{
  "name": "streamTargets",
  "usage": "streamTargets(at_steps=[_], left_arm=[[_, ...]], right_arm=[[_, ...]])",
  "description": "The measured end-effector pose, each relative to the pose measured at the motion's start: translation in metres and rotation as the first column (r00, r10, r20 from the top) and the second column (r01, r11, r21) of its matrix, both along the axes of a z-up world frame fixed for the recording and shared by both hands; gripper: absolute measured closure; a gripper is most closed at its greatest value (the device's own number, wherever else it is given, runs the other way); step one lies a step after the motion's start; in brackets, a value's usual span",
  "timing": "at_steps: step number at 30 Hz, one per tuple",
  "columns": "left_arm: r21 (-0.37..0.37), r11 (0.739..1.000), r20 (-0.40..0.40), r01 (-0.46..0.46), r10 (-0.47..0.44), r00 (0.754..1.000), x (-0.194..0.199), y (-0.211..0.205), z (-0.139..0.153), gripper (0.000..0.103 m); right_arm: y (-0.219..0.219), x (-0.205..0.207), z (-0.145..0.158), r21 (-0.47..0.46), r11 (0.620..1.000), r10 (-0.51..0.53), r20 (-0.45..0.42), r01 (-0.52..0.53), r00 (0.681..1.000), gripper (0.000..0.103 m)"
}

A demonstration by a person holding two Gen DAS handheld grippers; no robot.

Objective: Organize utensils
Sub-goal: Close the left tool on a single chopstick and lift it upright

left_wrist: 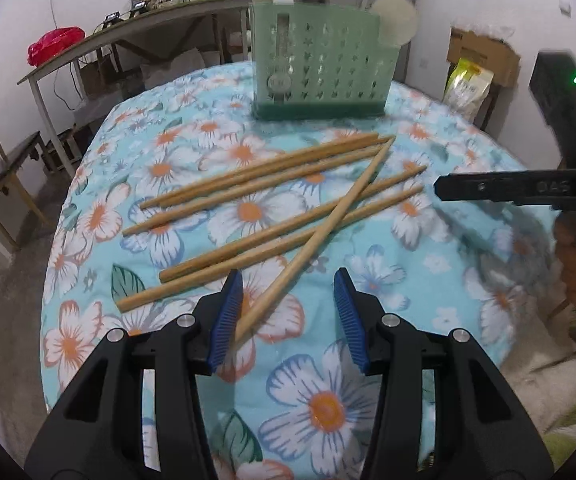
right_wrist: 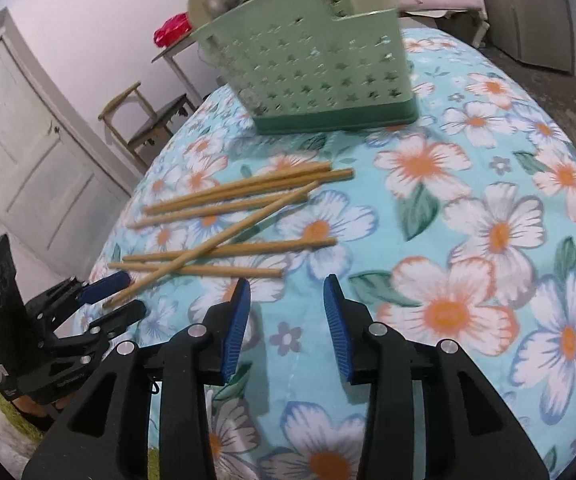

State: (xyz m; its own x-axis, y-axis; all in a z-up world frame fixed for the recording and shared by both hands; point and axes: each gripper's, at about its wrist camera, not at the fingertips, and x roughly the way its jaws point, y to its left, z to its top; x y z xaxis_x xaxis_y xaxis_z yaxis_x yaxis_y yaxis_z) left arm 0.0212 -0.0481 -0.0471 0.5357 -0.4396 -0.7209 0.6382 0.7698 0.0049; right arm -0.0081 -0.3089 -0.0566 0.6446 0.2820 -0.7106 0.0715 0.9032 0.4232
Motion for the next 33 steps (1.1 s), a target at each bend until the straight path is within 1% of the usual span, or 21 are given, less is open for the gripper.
streamTargets(at_steps=[3, 5, 6, 7, 9, 10, 11, 13, 14, 16, 18, 21, 23, 25, 28, 33], left_arm=[[-0.078, 0.996, 0.034, 0.048, -0.046, 0.998, 0.004, -0.004, 0.021, 0.058], [-0.099, 0.992, 0.044, 0.077, -0.073, 0.996, 0.009, -0.015, 0.030, 0.058], [-0.106, 0.990, 0.040, 0.094, -0.090, 0.995, 0.014, -0.021, 0.033, 0.058], [-0.120, 0.985, 0.025, 0.124, -0.122, 0.992, 0.021, -0.032, 0.035, 0.058], [-0.123, 0.979, -0.013, 0.166, -0.169, 0.986, 0.033, -0.050, 0.036, 0.059], [-0.115, 0.976, -0.034, 0.183, -0.188, 0.982, 0.038, -0.058, 0.035, 0.060], [-0.104, 0.974, -0.056, 0.203, -0.209, 0.976, 0.043, -0.066, 0.033, 0.064], [-0.071, 0.967, -0.117, 0.245, -0.252, 0.961, 0.057, -0.083, 0.029, 0.067], [-0.056, 0.965, -0.143, 0.257, -0.262, 0.954, 0.063, -0.090, 0.027, 0.070], [-0.033, 0.959, -0.206, 0.283, -0.284, 0.937, 0.076, -0.102, 0.021, 0.072], [0.000, 0.957, -0.254, 0.290, -0.280, 0.926, 0.086, -0.111, 0.013, 0.077], [0.040, 0.945, -0.276, 0.324, -0.301, 0.913, 0.090, -0.124, 0.005, 0.081], [0.045, 0.938, -0.312, 0.344, -0.314, 0.897, 0.092, -0.131, 0.000, 0.083], [0.054, 0.933, -0.326, 0.355, -0.319, 0.890, 0.092, -0.137, -0.004, 0.084], [0.073, 0.934, -0.328, 0.351, -0.310, 0.892, 0.095, -0.149, -0.008, 0.086], [0.067, 0.943, -0.348, 0.327, -0.285, 0.893, 0.101, -0.156, -0.010, 0.090]], right_arm=[[-0.011, -0.001, 0.001, 0.011, 0.999, -0.030, 0.004, 0.030, 1.000, 0.063], [-0.017, 0.000, 0.001, 0.017, 0.999, -0.049, 0.000, 0.049, 0.999, 0.063], [-0.020, 0.001, 0.000, 0.022, 0.998, -0.057, -0.003, 0.057, 0.998, 0.063], [-0.023, 0.001, 0.000, 0.028, 0.997, -0.066, -0.005, 0.066, 0.998, 0.063], [-0.026, 0.000, -0.001, 0.032, 0.997, -0.074, -0.006, 0.074, 0.997, 0.063], [-0.026, 0.001, -0.001, 0.032, 0.997, -0.076, -0.007, 0.076, 0.997, 0.063], [-0.026, 0.001, -0.002, 0.031, 0.997, -0.076, -0.009, 0.076, 0.997, 0.063], [-0.026, 0.002, -0.004, 0.027, 0.997, -0.071, -0.014, 0.071, 0.997, 0.063], [-0.025, 0.003, -0.004, 0.024, 0.997, -0.068, -0.015, 0.069, 0.998, 0.063], [-0.025, 0.004, -0.005, 0.021, 0.998, -0.064, -0.014, 0.064, 0.998, 0.063], [-0.026, 0.005, -0.006, 0.028, 0.998, -0.064, -0.014, 0.065, 0.998, 0.063], [-0.027, 0.007, -0.008, 0.034, 0.997, -0.063, -0.016, 0.064, 0.998, 0.063], [-0.027, 0.007, -0.008, 0.031, 0.998, -0.059, -0.015, 0.060, 0.998, 0.063], [-0.027, 0.008, -0.008, 0.028, 0.998, -0.056, -0.015, 0.057, 0.998, 0.063], [-0.027, 0.008, -0.009, 0.028, 0.998, -0.056, -0.014, 0.057, 0.998, 0.063], [-0.025, 0.008, -0.009, 0.018, 0.998, -0.056, -0.010, 0.056, 0.998, 0.063]])
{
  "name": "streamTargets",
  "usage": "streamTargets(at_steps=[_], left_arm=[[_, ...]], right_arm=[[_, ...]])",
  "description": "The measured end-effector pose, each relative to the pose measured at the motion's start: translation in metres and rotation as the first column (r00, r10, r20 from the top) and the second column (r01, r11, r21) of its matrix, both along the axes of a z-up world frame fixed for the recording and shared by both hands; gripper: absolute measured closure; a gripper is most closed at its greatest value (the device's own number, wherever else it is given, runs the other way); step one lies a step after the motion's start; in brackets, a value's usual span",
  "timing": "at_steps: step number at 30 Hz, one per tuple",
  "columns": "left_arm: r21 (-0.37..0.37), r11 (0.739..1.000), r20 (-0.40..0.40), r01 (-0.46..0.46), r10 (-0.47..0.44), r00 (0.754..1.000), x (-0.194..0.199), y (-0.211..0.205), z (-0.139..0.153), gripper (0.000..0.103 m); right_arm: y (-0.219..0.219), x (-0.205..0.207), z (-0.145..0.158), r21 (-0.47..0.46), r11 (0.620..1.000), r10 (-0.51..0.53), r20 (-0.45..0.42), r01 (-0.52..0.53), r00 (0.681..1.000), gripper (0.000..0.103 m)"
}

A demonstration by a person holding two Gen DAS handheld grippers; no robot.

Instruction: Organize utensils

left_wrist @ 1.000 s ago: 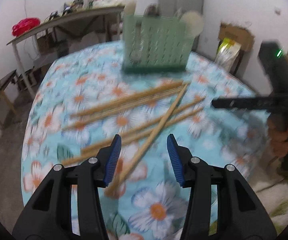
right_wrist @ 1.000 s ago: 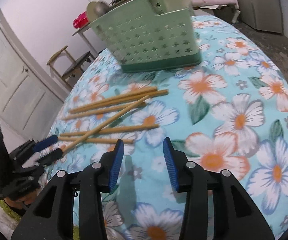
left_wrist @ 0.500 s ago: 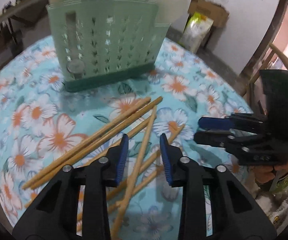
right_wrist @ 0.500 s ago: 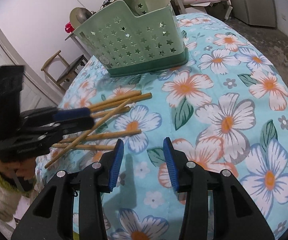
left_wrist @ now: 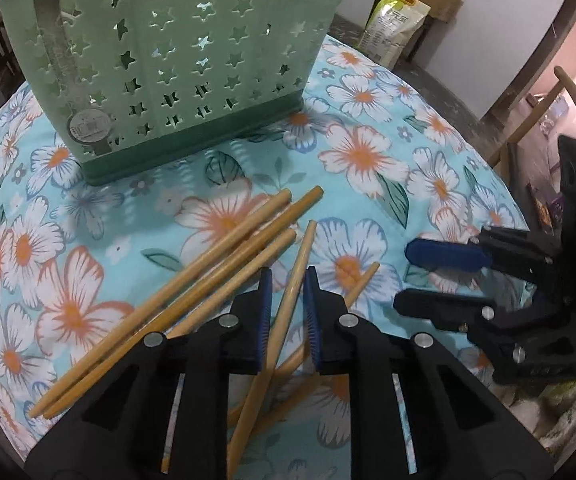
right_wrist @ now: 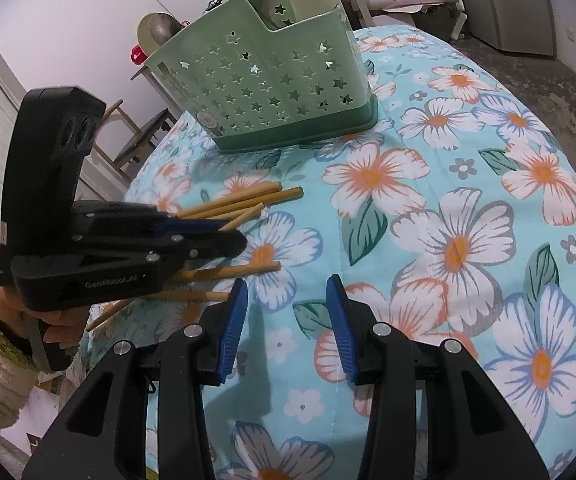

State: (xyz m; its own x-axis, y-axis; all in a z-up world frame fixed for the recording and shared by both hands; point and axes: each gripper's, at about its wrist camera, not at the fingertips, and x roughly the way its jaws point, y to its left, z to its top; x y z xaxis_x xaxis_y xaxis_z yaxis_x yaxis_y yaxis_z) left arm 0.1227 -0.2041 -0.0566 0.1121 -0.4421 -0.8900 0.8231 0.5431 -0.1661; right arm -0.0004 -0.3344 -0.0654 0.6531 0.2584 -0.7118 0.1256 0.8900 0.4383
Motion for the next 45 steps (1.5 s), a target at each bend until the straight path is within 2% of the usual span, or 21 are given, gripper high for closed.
streamTargets(at_steps=[5, 11, 16, 19, 24, 27, 30, 33, 37, 41, 43, 45], left_arm=[[0.005, 1.000, 0.024, -0.009, 0.009, 1.000, -0.001, -0.005, -0.001, 0.098], [-0.032, 0.999, 0.011, -0.020, 0.021, 1.000, -0.003, 0.004, 0.007, 0.098], [-0.101, 0.992, 0.007, -0.072, 0.073, 0.997, -0.002, 0.032, 0.029, 0.098], [-0.168, 0.976, -0.004, -0.137, 0.139, 0.990, 0.002, 0.061, 0.047, 0.098], [-0.287, 0.919, -0.012, -0.271, 0.279, 0.960, 0.004, 0.115, 0.074, 0.098], [-0.366, 0.852, -0.032, -0.375, 0.391, 0.920, 0.005, 0.156, 0.087, 0.098], [-0.416, 0.787, -0.045, -0.455, 0.482, 0.875, 0.005, 0.189, 0.097, 0.098], [-0.447, 0.738, -0.038, -0.506, 0.550, 0.835, 0.003, 0.215, 0.103, 0.098], [-0.484, 0.663, -0.024, -0.571, 0.642, 0.766, -0.003, 0.258, 0.114, 0.098], [-0.508, 0.598, -0.008, -0.620, 0.717, 0.697, -0.006, 0.294, 0.120, 0.098], [-0.517, 0.574, -0.006, -0.635, 0.739, 0.673, -0.007, 0.306, 0.120, 0.098], [-0.523, 0.554, -0.015, -0.647, 0.754, 0.657, -0.007, 0.315, 0.120, 0.098]], right_arm=[[0.002, -0.001, 0.000, -0.014, 1.000, 0.002, 0.003, -0.002, 1.000, 0.063], [0.002, -0.001, 0.000, -0.015, 1.000, 0.003, 0.003, -0.003, 1.000, 0.063], [0.003, -0.003, 0.000, -0.023, 1.000, 0.006, 0.005, -0.006, 1.000, 0.063], [0.004, -0.002, 0.000, -0.036, 0.999, 0.011, 0.005, -0.010, 1.000, 0.063], [0.011, -0.001, 0.003, -0.094, 0.995, 0.027, 0.006, -0.026, 1.000, 0.063], [0.021, -0.001, 0.012, -0.135, 0.989, 0.063, 0.031, -0.058, 0.998, 0.066], [0.039, -0.001, 0.023, -0.185, 0.974, 0.151, 0.078, -0.134, 0.985, 0.068], [0.069, 0.006, 0.037, -0.267, 0.932, 0.284, 0.117, -0.245, 0.952, 0.070], [0.111, 0.015, 0.048, -0.338, 0.856, 0.458, 0.147, -0.391, 0.877, 0.075], [0.162, 0.020, 0.050, -0.439, 0.732, 0.629, 0.141, -0.521, 0.765, 0.080], [0.189, 0.022, 0.045, -0.516, 0.651, 0.696, 0.111, -0.557, 0.709, 0.083], [0.208, 0.023, 0.038, -0.572, 0.583, 0.737, 0.074, -0.577, 0.672, 0.087]])
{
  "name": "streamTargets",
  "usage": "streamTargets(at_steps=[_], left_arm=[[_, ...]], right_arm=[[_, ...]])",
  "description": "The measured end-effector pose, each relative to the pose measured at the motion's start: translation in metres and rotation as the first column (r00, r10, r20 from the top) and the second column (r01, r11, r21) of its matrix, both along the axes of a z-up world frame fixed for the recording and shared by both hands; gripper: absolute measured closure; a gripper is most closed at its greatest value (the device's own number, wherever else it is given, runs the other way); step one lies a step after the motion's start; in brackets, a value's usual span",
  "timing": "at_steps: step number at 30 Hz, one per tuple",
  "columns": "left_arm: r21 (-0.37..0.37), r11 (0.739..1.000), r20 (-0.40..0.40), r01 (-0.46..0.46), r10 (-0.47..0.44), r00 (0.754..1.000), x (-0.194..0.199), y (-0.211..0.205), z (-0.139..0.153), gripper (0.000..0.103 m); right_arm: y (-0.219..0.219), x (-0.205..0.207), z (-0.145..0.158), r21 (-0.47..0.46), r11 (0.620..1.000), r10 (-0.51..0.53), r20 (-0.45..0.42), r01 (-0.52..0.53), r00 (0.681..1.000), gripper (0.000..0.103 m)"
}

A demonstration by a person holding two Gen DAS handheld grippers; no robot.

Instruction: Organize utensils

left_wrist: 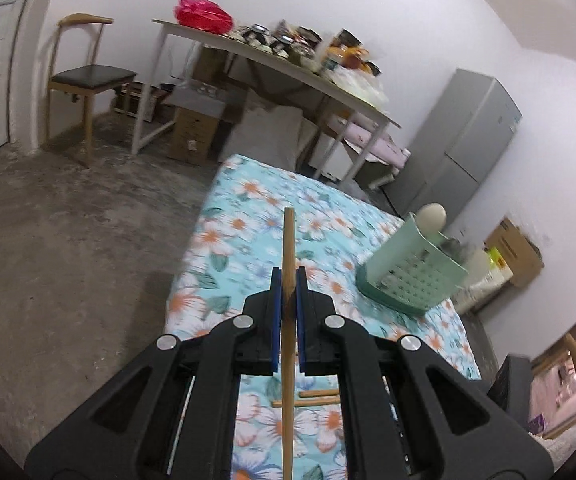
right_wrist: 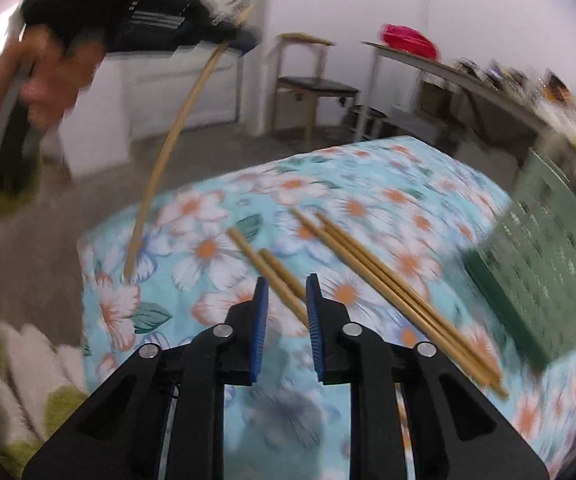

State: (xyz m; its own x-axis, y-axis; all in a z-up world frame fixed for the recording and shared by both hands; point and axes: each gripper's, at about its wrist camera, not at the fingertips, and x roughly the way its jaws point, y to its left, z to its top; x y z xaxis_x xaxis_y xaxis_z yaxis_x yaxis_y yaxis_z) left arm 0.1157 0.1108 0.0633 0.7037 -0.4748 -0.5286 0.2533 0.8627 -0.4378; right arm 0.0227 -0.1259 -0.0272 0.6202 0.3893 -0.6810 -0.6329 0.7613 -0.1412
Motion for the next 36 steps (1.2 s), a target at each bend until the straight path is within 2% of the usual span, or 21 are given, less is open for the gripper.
streamTargets(at_steps=[4, 10, 19, 22, 30, 33, 36], left_arm=[[-0.010, 1.000, -0.004, -0.014, 0.014, 1.000, -0.001, 0.008, -0.005, 0.098], [-0.014, 1.000, -0.013, -0.009, 0.009, 1.000, 0.002, 0.008, -0.012, 0.098], [-0.013, 1.000, -0.017, -0.009, 0.009, 1.000, 0.003, 0.005, -0.013, 0.098], [-0.010, 1.000, -0.018, -0.009, 0.009, 1.000, 0.002, 0.004, -0.014, 0.098], [-0.008, 1.000, -0.016, -0.014, 0.014, 1.000, 0.004, 0.003, -0.019, 0.098], [-0.011, 1.000, -0.020, -0.011, 0.010, 1.000, 0.004, 0.003, -0.019, 0.098], [-0.012, 1.000, -0.024, -0.004, 0.003, 1.000, 0.005, 0.003, -0.022, 0.098]], right_arm=[[0.025, 0.000, -0.011, -0.133, 0.989, 0.067, 0.044, -0.060, 0.997, 0.089], [0.046, 0.006, -0.027, -0.283, 0.955, 0.113, 0.091, -0.083, 0.989, 0.093], [0.071, -0.007, -0.042, -0.433, 0.897, 0.184, 0.181, -0.090, 0.966, 0.093], [0.075, -0.010, -0.043, -0.447, 0.892, 0.181, 0.207, -0.072, 0.962, 0.093], [0.066, -0.014, -0.027, -0.392, 0.919, 0.129, 0.215, -0.036, 0.968, 0.096], [0.054, -0.016, -0.017, -0.366, 0.930, 0.095, 0.193, -0.018, 0.977, 0.096], [0.041, -0.019, -0.014, -0.342, 0.939, 0.075, 0.113, -0.032, 0.991, 0.096]])
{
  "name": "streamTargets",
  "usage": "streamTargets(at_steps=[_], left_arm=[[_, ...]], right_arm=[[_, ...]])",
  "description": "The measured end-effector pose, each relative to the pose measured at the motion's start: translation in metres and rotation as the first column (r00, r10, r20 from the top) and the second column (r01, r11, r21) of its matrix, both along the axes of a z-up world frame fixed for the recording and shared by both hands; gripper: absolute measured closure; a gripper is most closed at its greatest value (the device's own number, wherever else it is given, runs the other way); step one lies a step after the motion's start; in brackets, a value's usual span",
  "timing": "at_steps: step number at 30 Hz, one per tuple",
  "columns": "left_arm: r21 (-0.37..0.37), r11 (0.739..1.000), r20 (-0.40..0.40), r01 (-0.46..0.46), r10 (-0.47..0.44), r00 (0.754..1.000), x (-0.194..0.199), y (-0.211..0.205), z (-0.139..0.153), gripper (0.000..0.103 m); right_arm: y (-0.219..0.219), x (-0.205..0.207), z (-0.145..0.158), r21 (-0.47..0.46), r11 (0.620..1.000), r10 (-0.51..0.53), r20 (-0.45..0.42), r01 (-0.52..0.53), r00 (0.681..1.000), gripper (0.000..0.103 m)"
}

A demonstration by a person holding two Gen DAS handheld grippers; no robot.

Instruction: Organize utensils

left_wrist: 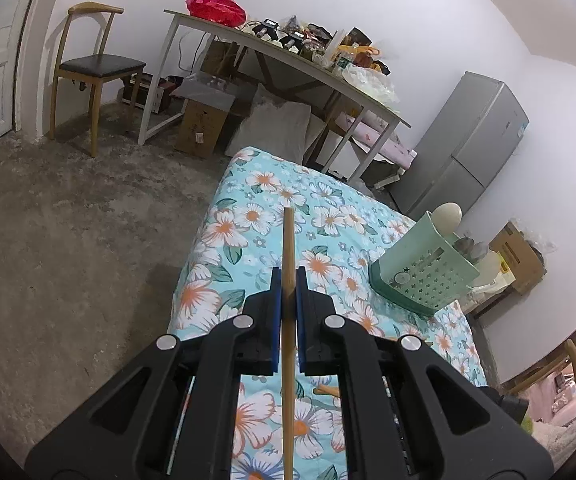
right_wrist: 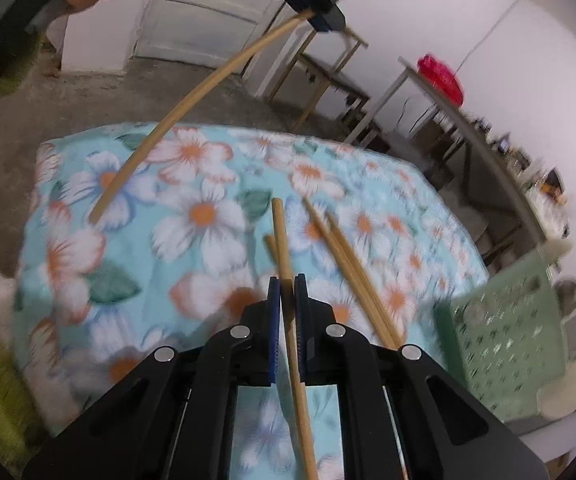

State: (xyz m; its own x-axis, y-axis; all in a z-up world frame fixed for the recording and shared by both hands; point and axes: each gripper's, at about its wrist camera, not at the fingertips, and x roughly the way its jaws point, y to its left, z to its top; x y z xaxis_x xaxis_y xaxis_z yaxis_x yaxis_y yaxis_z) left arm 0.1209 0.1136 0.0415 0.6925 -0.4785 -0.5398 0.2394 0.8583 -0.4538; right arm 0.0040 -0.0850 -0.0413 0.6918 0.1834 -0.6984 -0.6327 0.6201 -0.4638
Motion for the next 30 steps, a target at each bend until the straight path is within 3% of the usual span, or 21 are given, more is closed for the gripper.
streamTargets(at_steps=[3, 10, 18, 22, 26, 30], left_arm=[[-0.003, 1.000, -0.004, 0.007, -0.007, 1.000, 0.000, 0.000, -0.003, 0.098], [-0.009, 1.000, -0.011, 0.016, -0.016, 1.000, -0.001, -0.001, -0.003, 0.098], [-0.010, 1.000, -0.016, 0.019, -0.019, 1.000, -0.002, 0.000, -0.005, 0.098], [-0.012, 1.000, -0.017, 0.026, -0.026, 1.000, -0.002, -0.003, -0.004, 0.098], [-0.013, 0.999, -0.015, 0.039, -0.040, 0.999, -0.001, -0.009, -0.002, 0.098], [-0.031, 0.998, -0.010, 0.060, -0.061, 0.998, 0.001, -0.016, 0.003, 0.098]], right_arm=[[-0.009, 0.001, -0.002, 0.020, 1.000, -0.003, -0.124, 0.005, 0.992, 0.095], [-0.009, 0.019, 0.000, 0.118, 0.992, -0.020, -0.243, 0.050, 0.970, 0.093], [-0.004, 0.046, -0.004, 0.220, 0.971, -0.023, -0.317, 0.097, 0.948, 0.094], [-0.014, 0.047, 0.005, 0.258, 0.957, -0.054, -0.293, 0.133, 0.955, 0.096], [-0.044, 0.046, 0.033, 0.367, 0.904, -0.129, -0.257, 0.220, 0.958, 0.096], [-0.092, 0.046, 0.064, 0.536, 0.778, -0.228, -0.247, 0.329, 0.942, 0.096]])
